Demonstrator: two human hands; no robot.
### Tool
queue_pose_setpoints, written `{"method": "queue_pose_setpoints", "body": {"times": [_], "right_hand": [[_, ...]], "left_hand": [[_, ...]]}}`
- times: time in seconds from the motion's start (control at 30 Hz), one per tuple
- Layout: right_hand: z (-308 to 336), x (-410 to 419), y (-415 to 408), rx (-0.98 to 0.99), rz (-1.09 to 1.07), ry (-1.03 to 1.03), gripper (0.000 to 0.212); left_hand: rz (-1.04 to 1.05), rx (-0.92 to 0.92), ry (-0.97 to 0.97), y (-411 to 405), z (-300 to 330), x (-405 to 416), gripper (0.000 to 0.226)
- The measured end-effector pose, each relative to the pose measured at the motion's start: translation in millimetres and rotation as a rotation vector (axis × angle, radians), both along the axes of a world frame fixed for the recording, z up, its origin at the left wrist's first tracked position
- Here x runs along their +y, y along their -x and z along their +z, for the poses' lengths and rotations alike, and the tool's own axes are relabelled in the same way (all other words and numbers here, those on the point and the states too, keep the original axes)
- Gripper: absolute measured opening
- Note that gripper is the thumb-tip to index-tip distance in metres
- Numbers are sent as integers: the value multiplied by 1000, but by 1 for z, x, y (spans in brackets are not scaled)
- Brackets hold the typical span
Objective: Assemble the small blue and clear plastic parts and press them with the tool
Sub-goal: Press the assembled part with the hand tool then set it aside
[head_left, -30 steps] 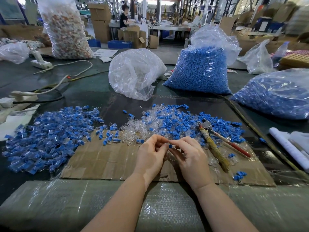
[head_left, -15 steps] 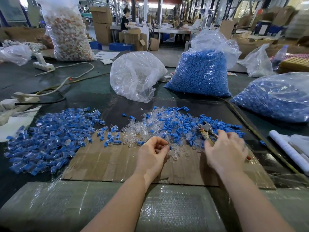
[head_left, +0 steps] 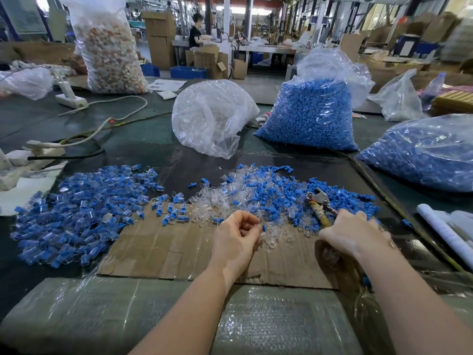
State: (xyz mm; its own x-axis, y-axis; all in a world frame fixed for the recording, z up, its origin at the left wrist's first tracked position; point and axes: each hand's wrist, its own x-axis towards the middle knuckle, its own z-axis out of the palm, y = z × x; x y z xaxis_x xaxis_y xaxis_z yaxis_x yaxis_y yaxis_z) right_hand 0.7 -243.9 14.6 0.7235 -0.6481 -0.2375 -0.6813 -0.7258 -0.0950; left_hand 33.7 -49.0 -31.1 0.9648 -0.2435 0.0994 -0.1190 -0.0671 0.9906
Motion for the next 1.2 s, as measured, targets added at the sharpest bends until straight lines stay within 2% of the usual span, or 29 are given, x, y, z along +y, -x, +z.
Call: {"method": "queue_pose_setpoints", "body": {"times": [0.2,0.33,0.47,0.67,0.93,1.1,1.2], "right_hand": [[-2,3,0,-163,17,105,26],[6,8,6,-282,93,152,32],[23,30,15,-417,286,-72,23],[34,61,23,-371,428,-551,24],[29,66,29,-272,370,-771,9],[27,69,26,-227,365,-808,21],[30,69,28,-198,376,-825,21]], "left_hand": [[32,20,6,-3,-3,0,16],[28,169,144,-6,1,0,10],[53,285,264,-12,9,1,4],[94,353,326,-18,16,1,4],[170,321,300,-22,16,3,8],[198,295,252,-20,16,2,5],[211,296,238,-20,16,2,4]]}}
